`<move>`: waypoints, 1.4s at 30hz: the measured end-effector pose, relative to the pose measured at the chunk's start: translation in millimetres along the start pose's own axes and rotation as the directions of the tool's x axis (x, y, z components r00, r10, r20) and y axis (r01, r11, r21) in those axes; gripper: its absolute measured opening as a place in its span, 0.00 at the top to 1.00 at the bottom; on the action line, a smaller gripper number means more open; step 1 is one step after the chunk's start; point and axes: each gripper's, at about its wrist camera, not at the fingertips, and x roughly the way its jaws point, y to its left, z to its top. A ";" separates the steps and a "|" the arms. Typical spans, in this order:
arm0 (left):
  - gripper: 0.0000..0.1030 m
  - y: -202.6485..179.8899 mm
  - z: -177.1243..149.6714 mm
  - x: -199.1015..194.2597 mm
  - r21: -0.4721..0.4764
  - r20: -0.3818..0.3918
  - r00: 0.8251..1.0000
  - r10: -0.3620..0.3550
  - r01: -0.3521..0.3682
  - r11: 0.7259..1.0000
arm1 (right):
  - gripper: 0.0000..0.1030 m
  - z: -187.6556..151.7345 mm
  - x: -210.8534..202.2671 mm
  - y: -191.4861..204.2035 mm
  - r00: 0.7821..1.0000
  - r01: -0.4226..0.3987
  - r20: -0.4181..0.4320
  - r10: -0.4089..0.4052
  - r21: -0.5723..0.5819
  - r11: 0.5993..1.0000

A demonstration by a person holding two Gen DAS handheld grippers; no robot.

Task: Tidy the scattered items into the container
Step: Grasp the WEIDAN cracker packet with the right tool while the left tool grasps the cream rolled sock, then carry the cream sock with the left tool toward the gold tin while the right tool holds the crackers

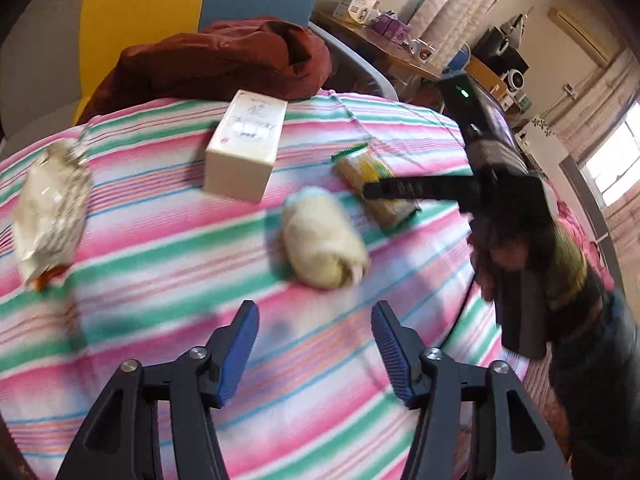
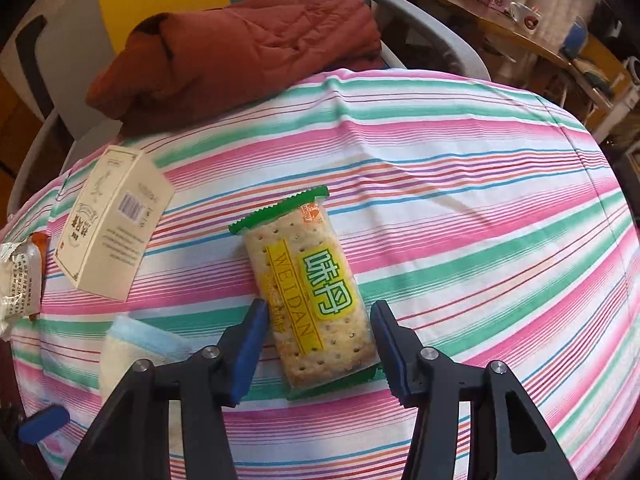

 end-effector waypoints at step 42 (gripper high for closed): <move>0.51 72.2 -93.6 -42.5 -0.109 0.004 0.987 0.162 -0.161 0.981 | 0.50 -42.0 -12.9 70.3 0.983 -0.181 -0.068 0.171 -0.190 0.965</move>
